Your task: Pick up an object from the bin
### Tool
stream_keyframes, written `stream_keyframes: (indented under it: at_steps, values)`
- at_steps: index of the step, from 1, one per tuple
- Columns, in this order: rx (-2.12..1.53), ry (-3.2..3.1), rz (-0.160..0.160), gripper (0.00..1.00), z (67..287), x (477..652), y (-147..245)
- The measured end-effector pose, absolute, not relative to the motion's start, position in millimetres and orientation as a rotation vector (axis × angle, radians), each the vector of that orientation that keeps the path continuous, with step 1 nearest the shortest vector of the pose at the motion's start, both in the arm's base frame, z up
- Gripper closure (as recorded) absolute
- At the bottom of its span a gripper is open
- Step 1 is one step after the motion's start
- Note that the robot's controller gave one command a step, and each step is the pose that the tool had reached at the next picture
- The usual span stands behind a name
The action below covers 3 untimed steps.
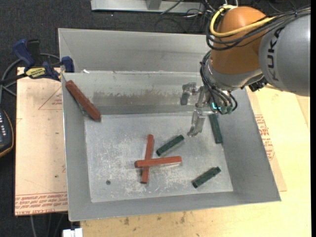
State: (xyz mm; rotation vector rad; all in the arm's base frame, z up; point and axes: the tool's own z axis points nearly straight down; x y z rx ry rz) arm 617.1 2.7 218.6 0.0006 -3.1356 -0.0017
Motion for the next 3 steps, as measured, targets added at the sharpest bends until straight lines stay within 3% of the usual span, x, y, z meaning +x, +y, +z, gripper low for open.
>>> stream_keyframes:
  at_steps: [1,2,3]
  values:
    - [0.338,-3.118,-0.003,0.00,79.1,592.1,-5.1]
    - [0.374,-3.121,-0.001,0.00,71.3,598.6,18.2]
    - [0.370,-3.133,0.002,1.00,74.9,601.5,16.8]
